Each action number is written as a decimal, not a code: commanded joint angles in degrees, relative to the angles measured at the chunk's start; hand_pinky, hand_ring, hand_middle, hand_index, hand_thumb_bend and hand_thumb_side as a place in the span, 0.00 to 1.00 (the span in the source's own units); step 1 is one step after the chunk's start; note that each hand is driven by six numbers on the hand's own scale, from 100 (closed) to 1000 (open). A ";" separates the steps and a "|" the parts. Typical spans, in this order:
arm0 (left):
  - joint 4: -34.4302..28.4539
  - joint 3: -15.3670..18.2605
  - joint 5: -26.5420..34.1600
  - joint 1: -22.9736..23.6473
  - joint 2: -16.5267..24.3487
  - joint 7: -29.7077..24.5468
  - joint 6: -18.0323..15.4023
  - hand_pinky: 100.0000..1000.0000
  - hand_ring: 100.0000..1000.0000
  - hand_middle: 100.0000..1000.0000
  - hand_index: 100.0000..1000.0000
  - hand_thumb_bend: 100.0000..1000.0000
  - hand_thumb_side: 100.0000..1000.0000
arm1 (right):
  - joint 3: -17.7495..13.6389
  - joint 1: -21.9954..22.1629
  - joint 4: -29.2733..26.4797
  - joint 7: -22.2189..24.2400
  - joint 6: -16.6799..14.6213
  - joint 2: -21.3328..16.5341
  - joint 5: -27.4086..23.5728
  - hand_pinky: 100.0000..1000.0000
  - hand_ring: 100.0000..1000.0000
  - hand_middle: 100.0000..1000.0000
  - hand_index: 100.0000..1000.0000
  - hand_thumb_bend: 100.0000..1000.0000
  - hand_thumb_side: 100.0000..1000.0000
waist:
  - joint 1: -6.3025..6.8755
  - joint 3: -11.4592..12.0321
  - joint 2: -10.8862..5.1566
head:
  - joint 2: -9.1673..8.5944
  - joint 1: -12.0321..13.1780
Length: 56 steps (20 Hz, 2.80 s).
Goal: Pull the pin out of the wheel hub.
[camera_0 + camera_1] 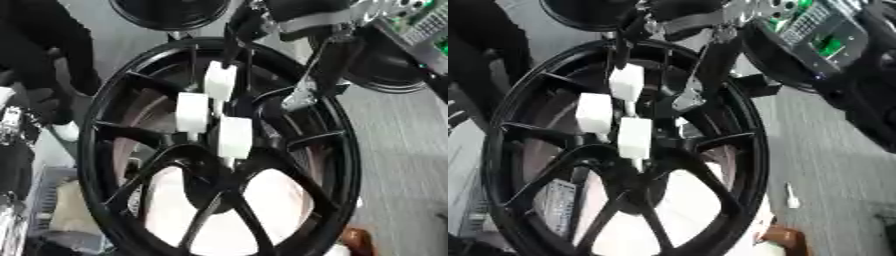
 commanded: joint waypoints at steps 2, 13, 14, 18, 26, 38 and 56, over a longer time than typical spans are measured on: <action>-1.58 -0.23 -0.25 -1.04 1.42 -0.24 0.00 0.88 0.82 0.78 0.77 0.00 0.85 | -1.84 -1.67 1.35 -1.02 -2.50 -0.53 1.91 0.89 0.81 0.72 0.78 0.33 0.37 | -0.19 0.64 -0.10 | -2.18 -0.77; -2.12 -0.49 -1.06 -2.36 2.69 -0.52 0.21 0.88 0.82 0.78 0.78 0.00 0.86 | -2.91 -2.40 3.08 -4.29 -3.55 -1.45 4.98 0.89 0.82 0.71 0.78 0.34 0.34 | -2.99 3.30 2.57 | -4.84 -1.19; -2.13 -0.48 -1.14 -2.34 2.72 -0.52 0.23 0.88 0.82 0.78 0.78 0.00 0.86 | -2.82 -2.48 3.10 -4.37 -3.70 -1.46 4.90 0.89 0.81 0.71 0.78 0.34 0.34 | -3.11 3.36 2.70 | -4.69 -1.15; -2.15 -0.50 -1.34 -2.31 2.89 -0.57 0.25 0.88 0.82 0.78 0.78 0.00 0.86 | -2.35 -2.85 2.86 -3.71 -4.16 -1.53 3.67 0.89 0.81 0.71 0.78 0.35 0.27 | -3.50 3.53 2.88 | -4.15 -0.97; -2.23 -0.46 -1.15 -2.79 3.17 -0.63 0.21 0.89 0.82 0.78 0.78 0.00 0.85 | -2.30 -2.85 3.22 -2.23 -4.90 -1.69 2.89 0.89 0.82 0.71 0.77 0.36 0.18 | -4.00 4.09 2.90 | -4.43 -0.98; -2.12 -0.26 -1.41 -2.51 3.43 -0.50 0.24 0.89 0.82 0.78 0.78 0.00 0.86 | -2.61 -2.07 3.56 2.56 -5.47 -3.29 0.05 0.90 0.83 0.73 0.79 0.39 0.20 | -4.44 3.87 3.23 | -4.49 -0.89; -2.07 -0.19 -1.62 -2.21 3.55 -0.51 0.16 0.89 0.83 0.78 0.78 0.00 0.86 | -2.73 -1.11 2.95 1.89 -0.65 -4.21 -1.54 0.88 0.80 0.70 0.79 0.33 0.33 | -4.28 3.48 2.99 | -4.38 -0.66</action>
